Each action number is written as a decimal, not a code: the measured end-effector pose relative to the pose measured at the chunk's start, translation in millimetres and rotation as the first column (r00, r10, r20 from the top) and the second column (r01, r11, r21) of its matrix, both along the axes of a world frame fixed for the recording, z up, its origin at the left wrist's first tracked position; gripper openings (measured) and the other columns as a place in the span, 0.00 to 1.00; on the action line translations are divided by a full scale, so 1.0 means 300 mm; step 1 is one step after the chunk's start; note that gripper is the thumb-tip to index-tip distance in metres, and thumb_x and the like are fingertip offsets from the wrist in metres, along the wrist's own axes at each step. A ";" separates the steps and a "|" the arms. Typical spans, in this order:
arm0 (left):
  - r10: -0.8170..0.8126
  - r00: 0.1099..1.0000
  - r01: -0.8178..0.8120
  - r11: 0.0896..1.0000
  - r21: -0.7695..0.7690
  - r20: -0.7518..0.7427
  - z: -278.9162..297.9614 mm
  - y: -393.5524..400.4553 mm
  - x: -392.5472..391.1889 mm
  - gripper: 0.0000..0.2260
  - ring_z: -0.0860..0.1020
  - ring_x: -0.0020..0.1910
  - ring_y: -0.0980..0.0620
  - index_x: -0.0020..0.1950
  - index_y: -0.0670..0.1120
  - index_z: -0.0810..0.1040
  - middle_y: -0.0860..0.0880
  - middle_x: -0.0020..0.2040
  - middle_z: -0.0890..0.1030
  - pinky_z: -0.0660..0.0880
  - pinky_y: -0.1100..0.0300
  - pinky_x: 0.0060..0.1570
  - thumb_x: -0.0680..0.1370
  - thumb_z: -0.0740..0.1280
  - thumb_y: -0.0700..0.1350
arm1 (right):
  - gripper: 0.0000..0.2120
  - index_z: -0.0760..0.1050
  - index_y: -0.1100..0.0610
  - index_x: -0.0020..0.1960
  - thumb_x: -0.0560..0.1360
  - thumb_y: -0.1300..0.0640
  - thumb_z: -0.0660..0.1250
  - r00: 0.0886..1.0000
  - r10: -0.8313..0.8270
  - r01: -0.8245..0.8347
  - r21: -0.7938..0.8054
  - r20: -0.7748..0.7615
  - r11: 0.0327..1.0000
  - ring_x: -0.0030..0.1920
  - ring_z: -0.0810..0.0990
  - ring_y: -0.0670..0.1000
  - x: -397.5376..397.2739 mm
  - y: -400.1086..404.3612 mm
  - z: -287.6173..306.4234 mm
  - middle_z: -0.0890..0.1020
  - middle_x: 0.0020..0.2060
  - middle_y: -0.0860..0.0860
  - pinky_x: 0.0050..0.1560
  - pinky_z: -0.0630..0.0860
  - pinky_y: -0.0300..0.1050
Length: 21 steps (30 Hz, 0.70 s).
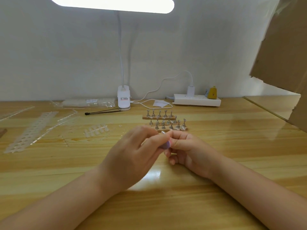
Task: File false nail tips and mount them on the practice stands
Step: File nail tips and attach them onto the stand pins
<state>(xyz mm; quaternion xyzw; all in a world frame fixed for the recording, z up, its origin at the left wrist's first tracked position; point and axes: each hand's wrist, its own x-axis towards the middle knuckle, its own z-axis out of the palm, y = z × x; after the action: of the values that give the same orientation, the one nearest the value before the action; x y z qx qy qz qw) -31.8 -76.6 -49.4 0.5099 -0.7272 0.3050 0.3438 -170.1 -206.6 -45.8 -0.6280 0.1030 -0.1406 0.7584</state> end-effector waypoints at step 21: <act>0.051 0.999 -0.051 0.997 0.064 0.001 0.003 0.003 0.006 0.07 0.78 0.40 0.48 0.53 0.42 0.80 0.45 0.42 0.79 0.76 0.56 0.42 0.76 0.68 0.39 | 0.04 0.75 0.57 0.45 0.73 0.56 0.65 0.999 0.033 -0.033 -0.029 -0.010 0.999 0.33 0.75 0.46 0.000 -0.003 0.001 0.78 0.33 0.48 0.32 0.74 0.39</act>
<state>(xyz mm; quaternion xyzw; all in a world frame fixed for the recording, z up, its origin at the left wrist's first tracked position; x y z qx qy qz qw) -30.0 -75.6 -48.6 0.5392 -0.7232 0.2902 0.3195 -170.0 -207.5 -45.3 -0.6414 0.0939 -0.1267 0.7508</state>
